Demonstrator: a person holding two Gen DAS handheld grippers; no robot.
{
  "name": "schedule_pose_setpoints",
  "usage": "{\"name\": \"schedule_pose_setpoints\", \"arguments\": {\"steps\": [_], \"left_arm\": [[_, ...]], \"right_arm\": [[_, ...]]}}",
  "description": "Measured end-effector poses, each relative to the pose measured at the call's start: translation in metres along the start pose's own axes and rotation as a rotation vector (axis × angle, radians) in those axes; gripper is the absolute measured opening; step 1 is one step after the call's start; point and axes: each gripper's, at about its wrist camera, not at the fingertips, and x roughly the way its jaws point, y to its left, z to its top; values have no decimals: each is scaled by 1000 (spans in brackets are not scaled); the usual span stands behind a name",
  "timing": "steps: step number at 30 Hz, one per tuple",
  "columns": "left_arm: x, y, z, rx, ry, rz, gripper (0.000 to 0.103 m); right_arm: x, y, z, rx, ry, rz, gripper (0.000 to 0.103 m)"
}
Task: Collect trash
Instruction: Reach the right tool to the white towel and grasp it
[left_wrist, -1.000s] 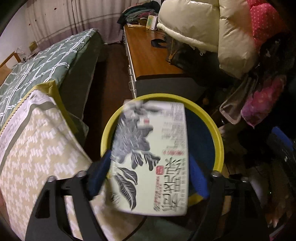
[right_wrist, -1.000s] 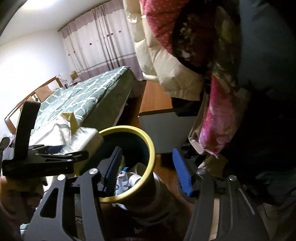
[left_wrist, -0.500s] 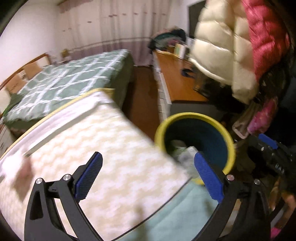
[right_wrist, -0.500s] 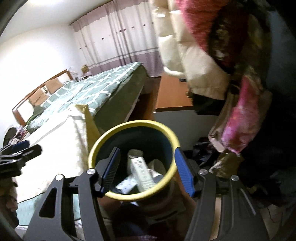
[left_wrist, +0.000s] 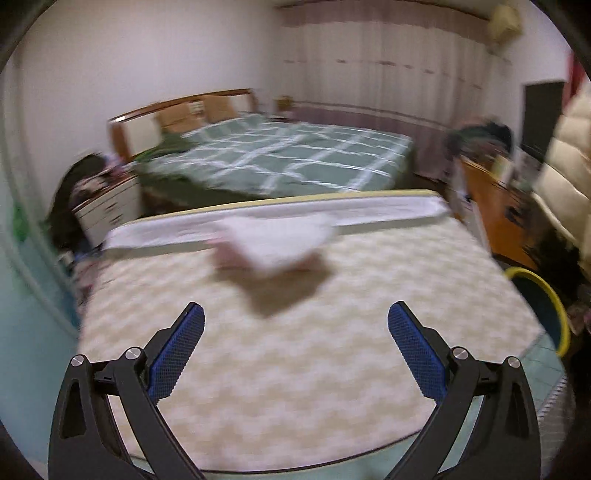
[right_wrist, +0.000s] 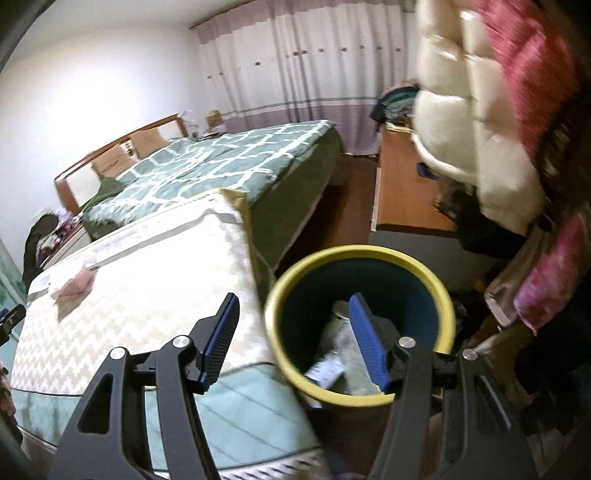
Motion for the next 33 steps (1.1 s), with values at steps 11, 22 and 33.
{"name": "schedule_pose_setpoints", "arguments": {"steps": [11,22,33], "left_arm": [[-10,116,-33,-182,-33,234,98],[-11,133,-36,-236,-65,325,98],[-5,131,-40,-241,-39,287,98]], "right_arm": [[26,131,24,-172,38,206,59],[59,296,28,-404,95,451,59],[133,385,22,-527,158,427,59]]}}
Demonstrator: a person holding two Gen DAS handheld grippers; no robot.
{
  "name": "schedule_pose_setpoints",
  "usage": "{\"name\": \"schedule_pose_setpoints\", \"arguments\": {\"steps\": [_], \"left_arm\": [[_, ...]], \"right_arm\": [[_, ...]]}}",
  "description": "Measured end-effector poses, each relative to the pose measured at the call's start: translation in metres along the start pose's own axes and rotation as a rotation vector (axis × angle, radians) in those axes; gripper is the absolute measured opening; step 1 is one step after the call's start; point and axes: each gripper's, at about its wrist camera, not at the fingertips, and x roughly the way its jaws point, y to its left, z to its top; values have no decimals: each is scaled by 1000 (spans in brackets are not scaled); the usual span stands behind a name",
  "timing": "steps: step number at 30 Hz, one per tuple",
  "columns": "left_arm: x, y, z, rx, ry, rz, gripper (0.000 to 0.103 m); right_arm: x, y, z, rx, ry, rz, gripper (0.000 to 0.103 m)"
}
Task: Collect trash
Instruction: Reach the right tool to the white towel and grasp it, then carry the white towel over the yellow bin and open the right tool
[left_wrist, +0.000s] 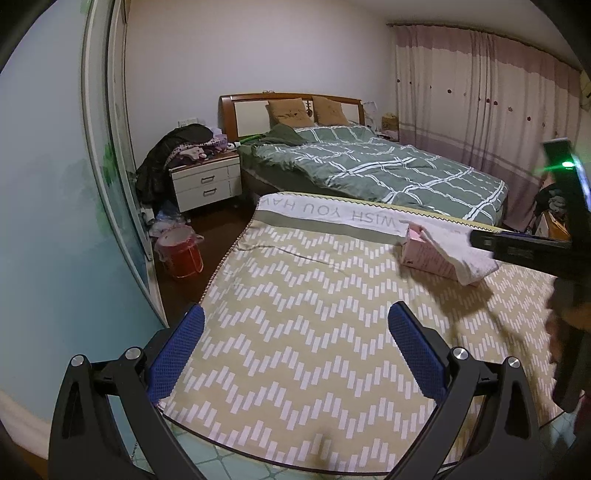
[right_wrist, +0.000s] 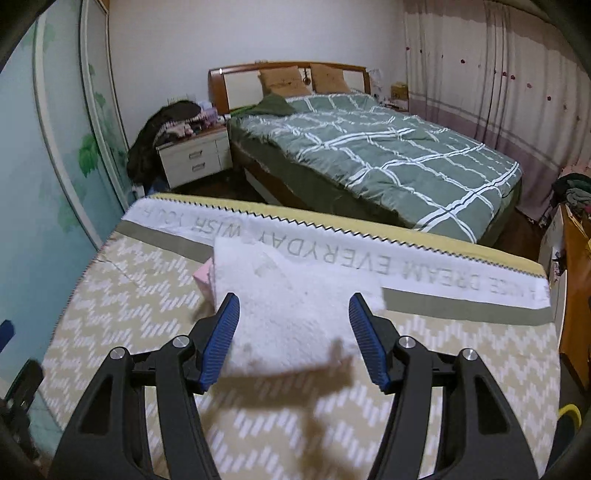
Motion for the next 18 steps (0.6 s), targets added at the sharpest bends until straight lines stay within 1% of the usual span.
{"name": "schedule_pose_setpoints", "arguments": {"steps": [5,8,13,18], "left_arm": [[2,-5,-2,11,15,-15,98],[3,-8,-3,13,18,-23,98],[2,-9,-4,14,20,-29,98],[1,-10,-5,16,22,-31,98]], "right_arm": [[20,1,-2,-11,43,-15,58],[25,2,-2,-12,43,-14,58],[27,8,-2,-26,45,-10,49],[25,14,-2,-28,60,21,23]]}}
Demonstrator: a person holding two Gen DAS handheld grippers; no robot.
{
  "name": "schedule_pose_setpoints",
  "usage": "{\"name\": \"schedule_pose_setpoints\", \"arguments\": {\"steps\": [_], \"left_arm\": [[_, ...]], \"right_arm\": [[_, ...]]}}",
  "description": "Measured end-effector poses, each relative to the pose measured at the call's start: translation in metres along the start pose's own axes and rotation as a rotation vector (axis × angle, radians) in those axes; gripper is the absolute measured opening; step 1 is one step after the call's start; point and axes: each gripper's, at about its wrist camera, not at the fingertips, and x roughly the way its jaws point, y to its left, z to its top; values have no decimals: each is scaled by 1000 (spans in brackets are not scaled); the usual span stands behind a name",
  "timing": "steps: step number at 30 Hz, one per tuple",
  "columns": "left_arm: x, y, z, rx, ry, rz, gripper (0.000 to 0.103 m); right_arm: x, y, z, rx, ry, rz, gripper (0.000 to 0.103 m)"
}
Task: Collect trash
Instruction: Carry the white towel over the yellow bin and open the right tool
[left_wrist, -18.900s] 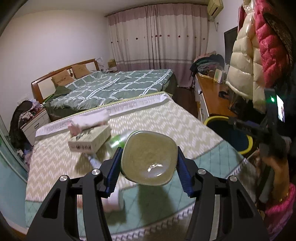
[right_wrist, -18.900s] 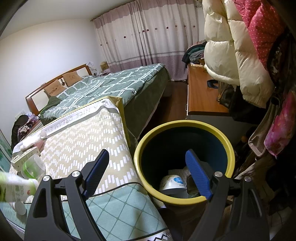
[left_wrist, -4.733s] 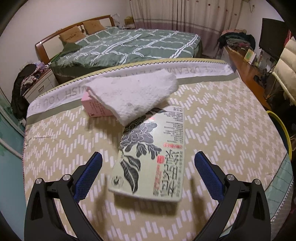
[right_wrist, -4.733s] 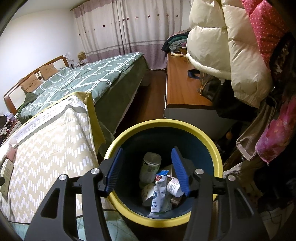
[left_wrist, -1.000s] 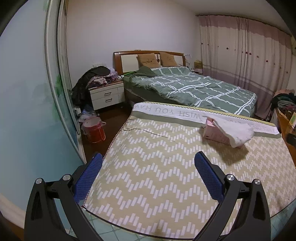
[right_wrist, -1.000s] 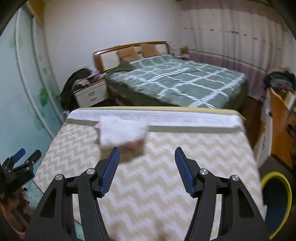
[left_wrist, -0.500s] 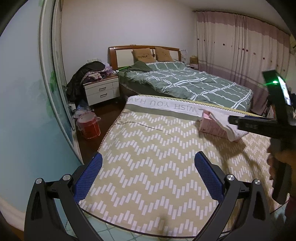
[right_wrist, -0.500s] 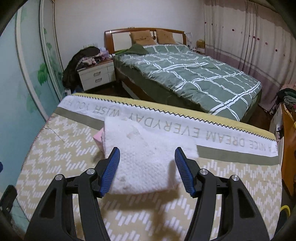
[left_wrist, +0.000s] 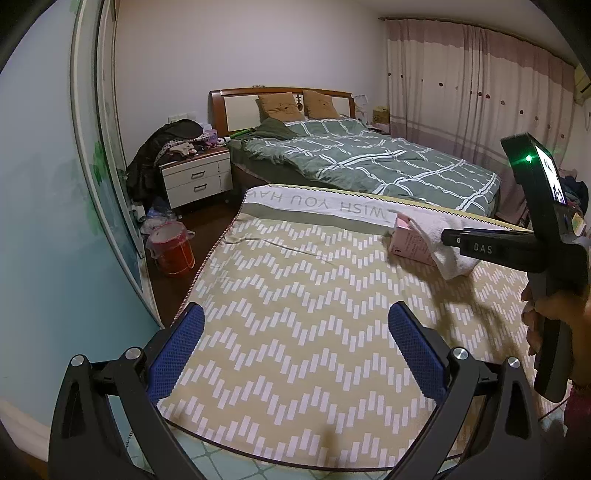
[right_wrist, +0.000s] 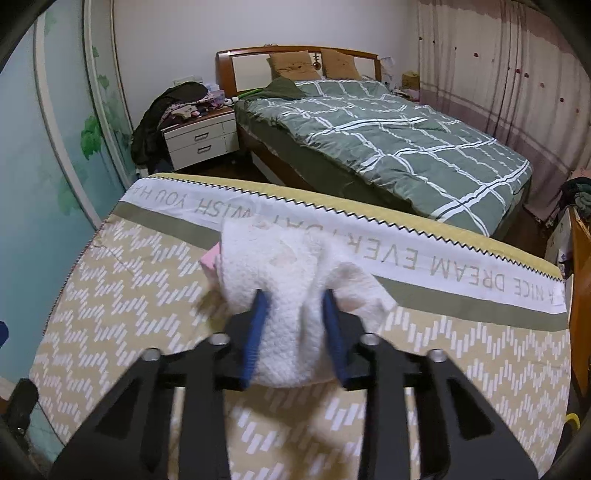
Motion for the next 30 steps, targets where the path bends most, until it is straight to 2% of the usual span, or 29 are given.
{"name": "schedule_pose_setpoints", "arguments": {"steps": [1,3,8,12,18,23,30], "left_arm": [[0,0,0,-1,0,0,98],[0,0,0,-1,0,-1,98],[2,0,-1,-1,1,-4,98],[2,-4,-3,8,4,-11,98],[2,-6,-4,17,5,-19,98],[2,-12,-5,39,10,-28,98],[1,-27,-5,84,28,-77,98]], "right_arm": [[0,1,0,-1,1,2,21],[-3,1,0,7,0,5,11],[-19,-9,-2,51,-26,33,10],[-52,-19,-6,60,-80,34,10],[-104,-59,-35,146,-143,16,10],[-148,-114,-81,278,-186,-81,10],[-206,-205,-159,484,-214,-337,10]]}}
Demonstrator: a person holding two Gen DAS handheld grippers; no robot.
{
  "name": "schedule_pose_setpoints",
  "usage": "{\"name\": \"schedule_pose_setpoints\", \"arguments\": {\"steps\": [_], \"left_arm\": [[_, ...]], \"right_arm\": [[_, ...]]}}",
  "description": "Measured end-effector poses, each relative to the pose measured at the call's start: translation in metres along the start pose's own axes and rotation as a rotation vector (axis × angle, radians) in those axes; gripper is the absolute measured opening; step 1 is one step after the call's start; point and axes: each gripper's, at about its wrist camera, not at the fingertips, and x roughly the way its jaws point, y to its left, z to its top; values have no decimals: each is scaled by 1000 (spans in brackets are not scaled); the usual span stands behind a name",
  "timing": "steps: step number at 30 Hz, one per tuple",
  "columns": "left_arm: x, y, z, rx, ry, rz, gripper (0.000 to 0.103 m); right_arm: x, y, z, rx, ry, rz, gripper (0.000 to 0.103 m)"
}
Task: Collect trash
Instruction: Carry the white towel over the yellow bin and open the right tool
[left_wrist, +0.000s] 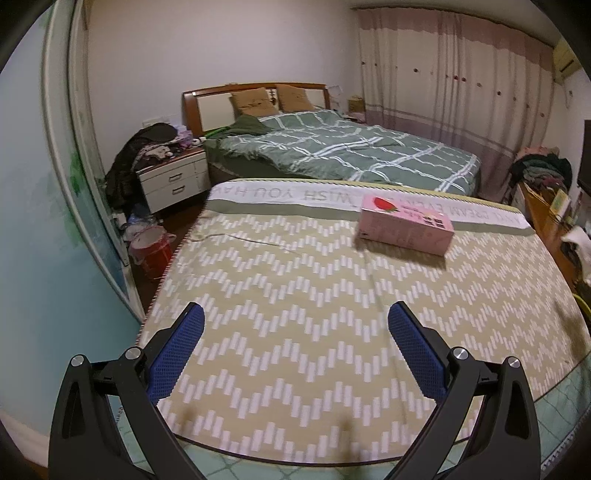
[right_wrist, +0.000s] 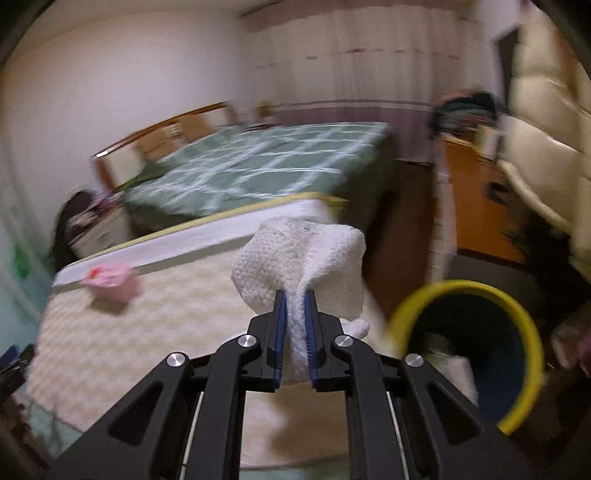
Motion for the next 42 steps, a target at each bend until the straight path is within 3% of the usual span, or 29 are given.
{"name": "schedule_pose_setpoints", "arguments": {"steps": [6,12,19,21,23,30,37,42], "left_arm": [[-10,-15,3,25,11,-60,98],[-24,-34,12,53,7,-99,98],[-34,-61,19,112,-4,-111,98],[-35,-69,21,131,-5,-118,98],[-36,-74,23,143,-5,-127,98],[-32,-95,33,208,-15,-137,98],[2,-101,54,244,4,-204,98],[51,-90,73,227,18,-189,98]], "right_arm": [[-7,-84,-14,127,-11,-188,10],[0,-118,-30,197,10,-267,12],[4,-127,-38,233,17,-270,14],[2,-128,-38,243,13,-272,27],[0,-129,-38,252,4,-271,32],[0,-128,-38,256,4,-274,38],[-1,-127,-39,249,2,-283,39],[1,-127,-38,249,3,-284,39]]}}
